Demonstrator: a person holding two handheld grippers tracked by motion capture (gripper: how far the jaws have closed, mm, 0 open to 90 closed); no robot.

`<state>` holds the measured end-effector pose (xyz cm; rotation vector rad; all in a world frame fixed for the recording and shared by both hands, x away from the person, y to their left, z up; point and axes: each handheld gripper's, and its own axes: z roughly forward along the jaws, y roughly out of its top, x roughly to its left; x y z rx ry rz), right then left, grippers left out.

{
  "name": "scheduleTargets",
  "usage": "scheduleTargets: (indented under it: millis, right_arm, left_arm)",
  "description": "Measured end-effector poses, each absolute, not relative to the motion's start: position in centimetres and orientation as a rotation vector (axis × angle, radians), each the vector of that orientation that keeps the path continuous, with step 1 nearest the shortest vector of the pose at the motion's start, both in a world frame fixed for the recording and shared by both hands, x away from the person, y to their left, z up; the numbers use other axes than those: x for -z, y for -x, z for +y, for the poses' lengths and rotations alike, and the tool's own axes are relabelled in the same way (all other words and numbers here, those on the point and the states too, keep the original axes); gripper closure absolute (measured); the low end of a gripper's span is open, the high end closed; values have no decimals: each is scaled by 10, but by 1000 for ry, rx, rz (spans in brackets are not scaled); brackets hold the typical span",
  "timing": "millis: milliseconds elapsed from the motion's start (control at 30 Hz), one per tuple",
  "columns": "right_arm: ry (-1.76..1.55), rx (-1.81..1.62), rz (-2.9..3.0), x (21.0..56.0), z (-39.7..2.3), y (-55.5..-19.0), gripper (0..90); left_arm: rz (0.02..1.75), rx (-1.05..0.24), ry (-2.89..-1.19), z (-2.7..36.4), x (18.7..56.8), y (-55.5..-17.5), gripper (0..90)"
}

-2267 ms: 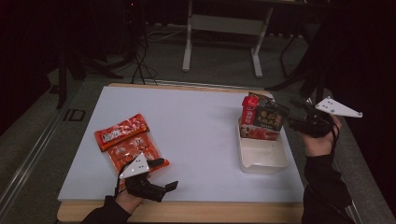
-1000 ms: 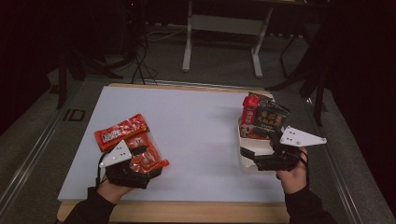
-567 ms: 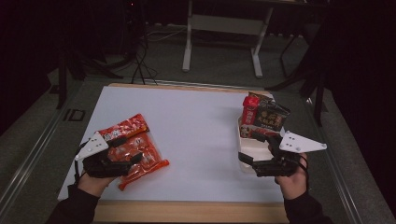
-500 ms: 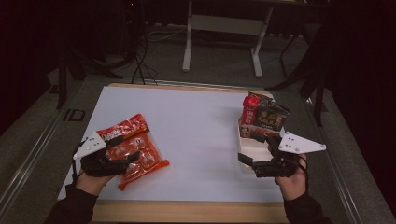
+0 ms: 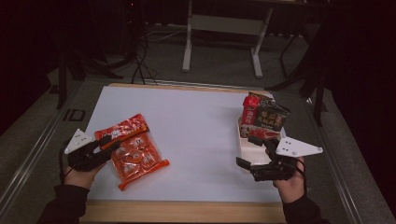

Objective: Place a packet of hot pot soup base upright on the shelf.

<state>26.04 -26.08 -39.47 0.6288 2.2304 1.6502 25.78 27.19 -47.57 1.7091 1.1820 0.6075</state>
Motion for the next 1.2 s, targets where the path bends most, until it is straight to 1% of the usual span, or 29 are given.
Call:
scheduleTargets:
  millis: [100, 200, 233, 300, 333, 367, 467, 500, 533, 600, 767, 867, 1200]
  right_arm:
    - [-624, -1650, 2232, 395, -261, -260, 157]
    - [-621, -1656, 2233, 396, -260, -260, 157]
    - [-619, -1656, 2234, 396, -260, -260, 157]
    - [-617, -1660, 2234, 396, -260, -259, 157]
    - [-616, -1659, 2235, 397, -260, -259, 157]
    - [-615, -1656, 2233, 397, -259, -259, 157]
    - [-613, -1654, 2244, 398, -258, -259, 157]
    - [-613, -1651, 2246, 399, -258, -259, 157]
    - [-604, -1650, 2253, 400, -256, -259, 157]
    - [-599, -1648, 2256, 401, -256, -259, 157]
    - [-603, -1648, 2259, 402, -256, -259, 157]
    - [-606, -1649, 2258, 402, -257, -259, 157]
    - [-604, -1642, 2265, 404, -256, -260, 157]
  left_arm:
    - [1233, -628, -1731, 275, 482, -260, 645]
    - [1299, -631, -1737, 277, 488, -262, 674]
    - [1323, -634, -1757, 277, 492, -263, 685]
    - [1342, -629, -1799, 277, 499, -265, 739]
    - [1355, -638, -1821, 276, 502, -266, 742]
    - [1364, -643, -1841, 276, 505, -266, 773]
    - [1388, -638, -1873, 276, 510, -268, 812]
    - [1388, -638, -1873, 276, 510, -268, 812]
    - [1435, -629, -1902, 277, 519, -272, 852]
    - [1460, -612, -1920, 277, 524, -275, 884]
    - [1491, -609, -1965, 277, 534, -279, 895]
    - [1517, -594, -1953, 279, 537, -283, 895]
    - [1513, -591, -1961, 282, 539, -290, 898]
